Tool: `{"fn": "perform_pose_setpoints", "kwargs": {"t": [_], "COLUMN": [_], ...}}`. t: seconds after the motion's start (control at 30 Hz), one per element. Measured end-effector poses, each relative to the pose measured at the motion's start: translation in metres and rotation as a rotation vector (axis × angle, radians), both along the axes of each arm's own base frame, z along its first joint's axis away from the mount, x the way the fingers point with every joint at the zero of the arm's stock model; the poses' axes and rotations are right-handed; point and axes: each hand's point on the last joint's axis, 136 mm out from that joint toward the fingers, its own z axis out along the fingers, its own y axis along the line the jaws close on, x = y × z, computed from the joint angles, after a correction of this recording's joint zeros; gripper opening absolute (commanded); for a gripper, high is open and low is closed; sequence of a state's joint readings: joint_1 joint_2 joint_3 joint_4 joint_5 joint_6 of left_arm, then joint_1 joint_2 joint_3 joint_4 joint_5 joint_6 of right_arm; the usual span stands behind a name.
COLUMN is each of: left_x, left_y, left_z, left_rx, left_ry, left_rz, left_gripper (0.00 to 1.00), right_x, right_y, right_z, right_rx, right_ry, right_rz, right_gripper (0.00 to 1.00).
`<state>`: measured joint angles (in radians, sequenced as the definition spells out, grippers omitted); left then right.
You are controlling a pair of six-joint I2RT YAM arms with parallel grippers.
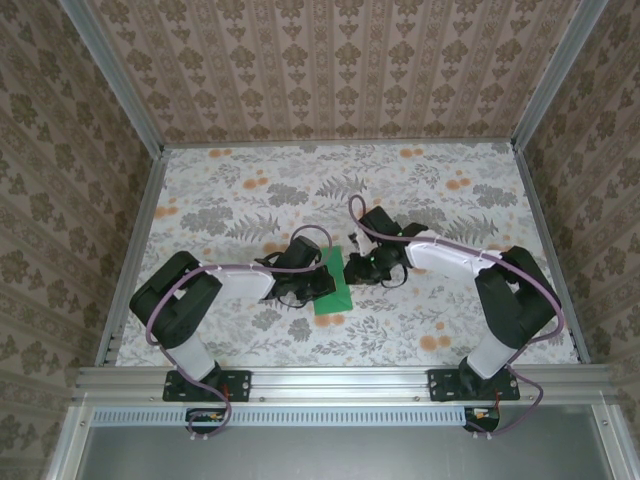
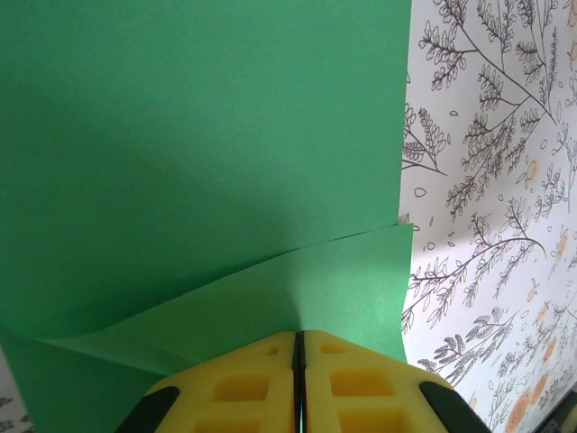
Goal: Fold a paper plane with a square sheet of paper (pick it up from the middle)
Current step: Fold the triangle a second time at the center of the table.
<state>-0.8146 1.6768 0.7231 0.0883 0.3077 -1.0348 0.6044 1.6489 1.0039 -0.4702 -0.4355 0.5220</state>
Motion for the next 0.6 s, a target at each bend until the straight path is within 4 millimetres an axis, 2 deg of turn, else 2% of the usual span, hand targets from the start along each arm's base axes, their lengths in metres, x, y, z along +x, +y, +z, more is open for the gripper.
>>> {"fn": "perform_pose_setpoints", "kwargs": {"t": [0.1,0.2,0.37,0.6], "left_x": [0.0,0.0,0.0,0.001], "left_y": [-0.001,-0.002,-0.003,-0.004], "left_z": [0.0,0.0,0.0,-0.001], "left_rx": [0.003,0.004,0.006,-0.006], "left_ry": [-0.004,-0.01,-0.019,-0.02], "left_rz": [0.005,0.008,0.02,0.047], "left_gripper": [0.12,0.12,0.11,0.11], "right_x": [-0.017,-0.024,-0.026,-0.029], "right_y": [0.004,0.007,0.01,0.01], "right_z": [-0.011,-0.017,-0.023,-0.04], "right_rx": [-0.003,0.007,0.019,-0.001], "right_ry": [0.039,0.06,0.067,0.092], "right_rz": [0.033,0.051,0.063,0.081], "right_gripper": [0.14,0.13,0.13,0.12]}}
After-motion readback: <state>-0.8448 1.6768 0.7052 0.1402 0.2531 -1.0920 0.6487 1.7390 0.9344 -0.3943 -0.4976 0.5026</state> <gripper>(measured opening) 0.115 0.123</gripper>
